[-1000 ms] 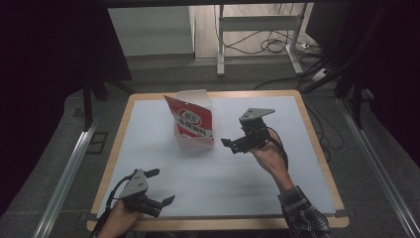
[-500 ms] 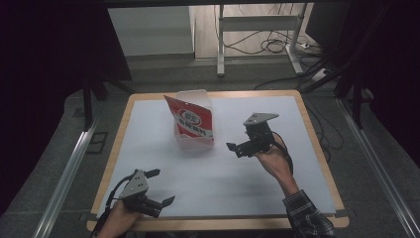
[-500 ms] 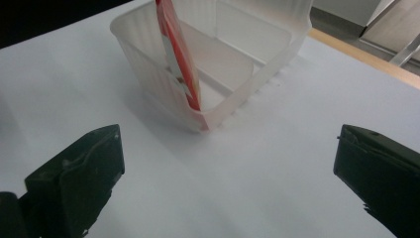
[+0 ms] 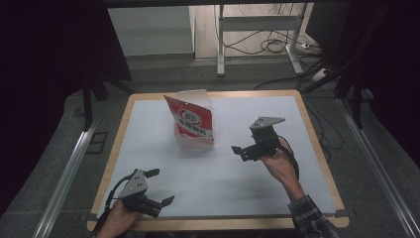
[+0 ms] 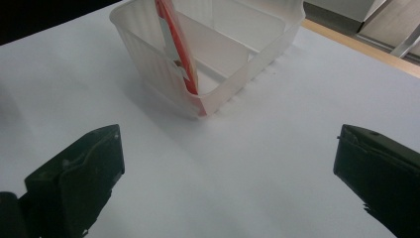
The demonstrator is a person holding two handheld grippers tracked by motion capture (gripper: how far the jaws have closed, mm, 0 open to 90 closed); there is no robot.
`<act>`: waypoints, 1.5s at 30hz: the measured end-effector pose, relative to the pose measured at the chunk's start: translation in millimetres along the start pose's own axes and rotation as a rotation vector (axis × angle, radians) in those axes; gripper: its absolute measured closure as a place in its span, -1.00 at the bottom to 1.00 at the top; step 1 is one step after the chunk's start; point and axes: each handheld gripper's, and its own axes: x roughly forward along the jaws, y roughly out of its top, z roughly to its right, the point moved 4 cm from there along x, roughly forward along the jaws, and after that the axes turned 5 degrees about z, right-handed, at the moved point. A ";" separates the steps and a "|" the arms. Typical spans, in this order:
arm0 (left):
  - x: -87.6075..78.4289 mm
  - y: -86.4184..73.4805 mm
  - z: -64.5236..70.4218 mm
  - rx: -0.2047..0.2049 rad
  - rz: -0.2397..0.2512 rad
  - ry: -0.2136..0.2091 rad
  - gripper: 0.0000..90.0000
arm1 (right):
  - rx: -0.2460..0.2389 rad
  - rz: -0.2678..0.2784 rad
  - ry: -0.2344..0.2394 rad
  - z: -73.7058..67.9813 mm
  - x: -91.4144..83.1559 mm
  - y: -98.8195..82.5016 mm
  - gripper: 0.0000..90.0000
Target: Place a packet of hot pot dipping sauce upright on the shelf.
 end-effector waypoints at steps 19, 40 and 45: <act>0.0 -0.1 -0.8 -0.010 0.002 0.004 -1.00 | -0.001 0.028 -0.057 -1.6 -40.3 -19.8 -1.00; 1.1 -0.2 -1.2 -0.021 -0.012 0.013 -1.00 | 0.008 0.055 -0.120 -4.1 -73.6 -51.3 -1.00; 1.5 -0.2 -0.6 -0.017 -0.017 0.012 -1.00 | 0.022 0.054 -0.129 -4.5 -79.9 -60.6 -1.00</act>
